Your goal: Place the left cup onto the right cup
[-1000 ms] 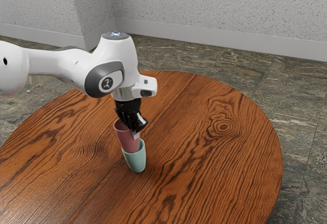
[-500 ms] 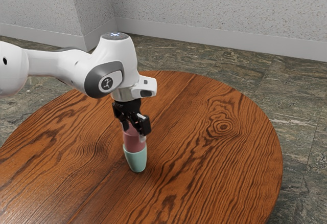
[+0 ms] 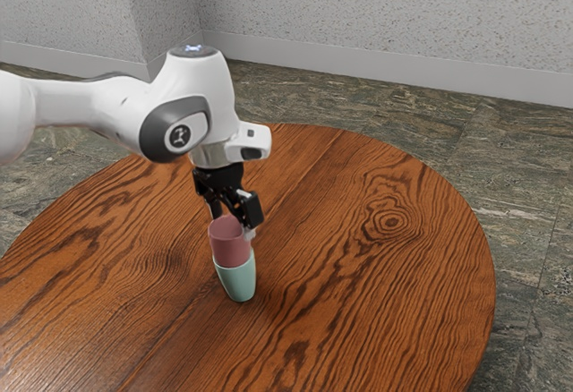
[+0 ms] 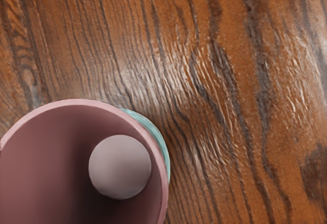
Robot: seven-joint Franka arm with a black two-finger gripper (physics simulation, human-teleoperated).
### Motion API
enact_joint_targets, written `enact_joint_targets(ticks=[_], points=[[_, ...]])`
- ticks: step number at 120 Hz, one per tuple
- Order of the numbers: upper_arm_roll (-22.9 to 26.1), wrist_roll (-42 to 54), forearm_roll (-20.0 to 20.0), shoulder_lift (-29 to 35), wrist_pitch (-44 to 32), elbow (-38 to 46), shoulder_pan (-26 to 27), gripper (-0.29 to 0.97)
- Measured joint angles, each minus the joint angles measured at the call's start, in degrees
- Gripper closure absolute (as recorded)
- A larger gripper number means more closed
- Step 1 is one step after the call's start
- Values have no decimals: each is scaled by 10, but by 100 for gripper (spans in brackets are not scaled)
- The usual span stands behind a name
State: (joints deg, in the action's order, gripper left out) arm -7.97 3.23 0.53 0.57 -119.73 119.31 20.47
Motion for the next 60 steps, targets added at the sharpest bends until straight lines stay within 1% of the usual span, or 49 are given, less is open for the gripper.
enact_joint_targets(ticks=[45,60], points=[[-11,7,-1,3,69,-69,5,0],[-30,8,-5,-2,92,-97,18,0]])
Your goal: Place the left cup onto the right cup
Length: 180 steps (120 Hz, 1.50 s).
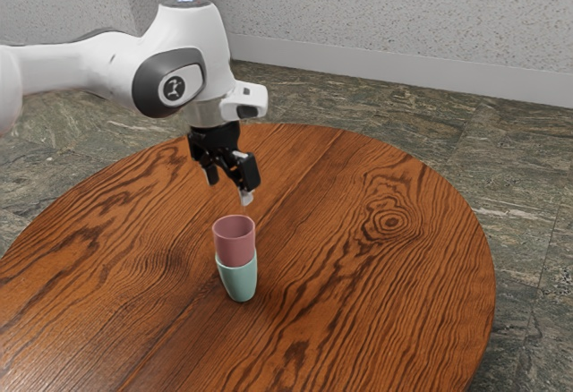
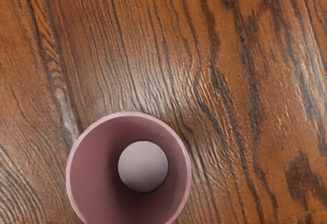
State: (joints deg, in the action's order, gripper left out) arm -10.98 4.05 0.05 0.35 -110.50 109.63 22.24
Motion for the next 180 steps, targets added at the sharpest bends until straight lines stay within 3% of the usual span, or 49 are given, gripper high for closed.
enact_joint_targets(ticks=[37,94,180], points=[[-35,4,-7,-11,47,-67,16,0],[-52,16,-3,-49,103,-186,-35,0],[-52,38,-8,-47,128,-204,-27,0]])
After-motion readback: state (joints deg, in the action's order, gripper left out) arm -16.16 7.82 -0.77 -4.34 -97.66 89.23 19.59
